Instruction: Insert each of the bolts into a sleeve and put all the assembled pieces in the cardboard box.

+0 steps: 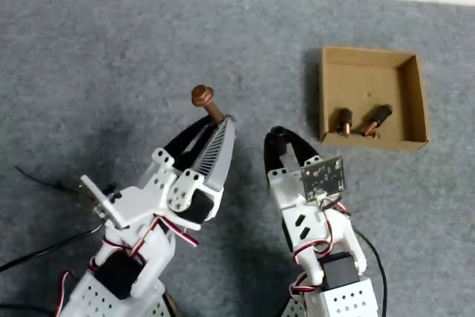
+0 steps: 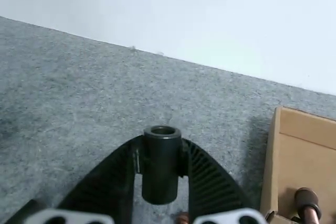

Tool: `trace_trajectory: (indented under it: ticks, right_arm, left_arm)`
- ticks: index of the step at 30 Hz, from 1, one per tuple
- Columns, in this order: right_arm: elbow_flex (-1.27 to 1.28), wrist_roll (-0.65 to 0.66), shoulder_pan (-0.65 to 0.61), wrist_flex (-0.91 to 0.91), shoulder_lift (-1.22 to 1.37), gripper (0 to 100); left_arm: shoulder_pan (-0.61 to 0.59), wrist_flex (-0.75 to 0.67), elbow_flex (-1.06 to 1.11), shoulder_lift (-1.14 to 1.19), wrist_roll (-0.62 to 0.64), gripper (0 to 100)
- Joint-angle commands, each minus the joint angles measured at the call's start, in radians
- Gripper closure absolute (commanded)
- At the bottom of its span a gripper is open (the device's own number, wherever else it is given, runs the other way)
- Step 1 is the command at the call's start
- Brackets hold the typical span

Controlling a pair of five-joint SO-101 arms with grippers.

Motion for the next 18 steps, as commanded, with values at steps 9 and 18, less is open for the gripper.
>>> trace_trajectory:
  ticks: [9,18]
  right_arm:
    - [0.142,0.006,-0.122,-0.042,-0.024,99.1]
    - [0.101,0.129,-0.243,-0.042,-0.024,99.3]
  left_arm:
    - [-0.002,-0.002,0.005,-0.002,-0.003,99]
    - [0.042,0.002,0.028,-0.007,-0.008,99]
